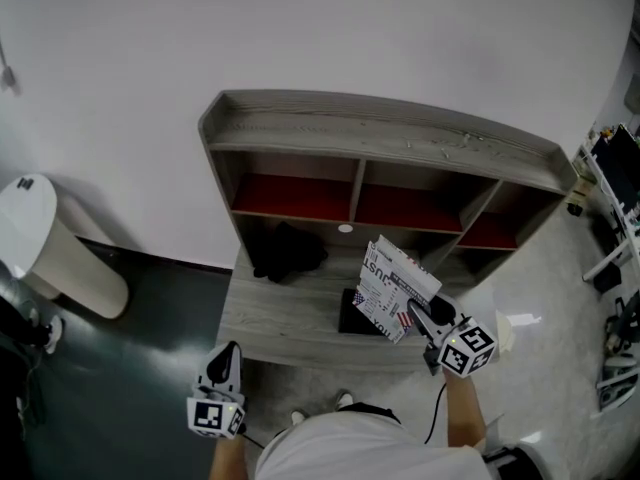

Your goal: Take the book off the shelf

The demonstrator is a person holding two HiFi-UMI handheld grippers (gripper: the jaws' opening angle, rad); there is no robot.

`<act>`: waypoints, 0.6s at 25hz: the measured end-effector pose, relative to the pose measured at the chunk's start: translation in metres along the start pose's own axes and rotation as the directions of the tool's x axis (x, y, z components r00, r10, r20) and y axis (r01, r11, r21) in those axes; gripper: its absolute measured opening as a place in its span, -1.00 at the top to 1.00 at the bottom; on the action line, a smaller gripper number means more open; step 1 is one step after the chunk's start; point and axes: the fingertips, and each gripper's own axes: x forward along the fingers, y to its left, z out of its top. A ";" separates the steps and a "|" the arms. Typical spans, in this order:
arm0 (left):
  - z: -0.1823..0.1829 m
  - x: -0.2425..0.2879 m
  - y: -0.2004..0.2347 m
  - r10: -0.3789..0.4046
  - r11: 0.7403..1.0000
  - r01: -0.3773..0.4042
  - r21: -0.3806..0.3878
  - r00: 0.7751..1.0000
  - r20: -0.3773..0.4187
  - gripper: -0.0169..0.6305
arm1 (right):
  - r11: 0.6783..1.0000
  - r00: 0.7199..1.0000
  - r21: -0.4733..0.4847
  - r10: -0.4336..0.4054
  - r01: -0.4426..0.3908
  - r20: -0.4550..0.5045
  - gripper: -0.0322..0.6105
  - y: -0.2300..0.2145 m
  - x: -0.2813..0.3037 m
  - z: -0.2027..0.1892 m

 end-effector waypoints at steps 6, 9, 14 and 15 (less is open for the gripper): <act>0.018 -0.010 0.009 0.050 0.997 -0.051 0.060 0.998 0.026 0.90 | 0.998 0.999 -0.035 -0.044 0.043 -0.014 0.35 -0.009 -0.009 0.001; 0.025 -0.020 0.022 0.095 0.992 -0.098 0.077 0.995 0.043 0.90 | 0.999 0.999 -0.041 -0.035 0.034 -0.006 0.35 -0.007 -0.002 0.005; 0.028 -0.030 0.037 0.142 0.985 -0.145 0.090 0.989 0.044 0.90 | 0.998 1.000 -0.067 0.013 -0.012 0.005 0.35 0.008 0.018 0.011; 0.028 -0.030 0.037 0.143 0.985 -0.146 0.088 0.989 0.045 0.90 | 0.998 1.000 -0.064 0.025 -0.024 0.005 0.35 0.011 0.022 0.011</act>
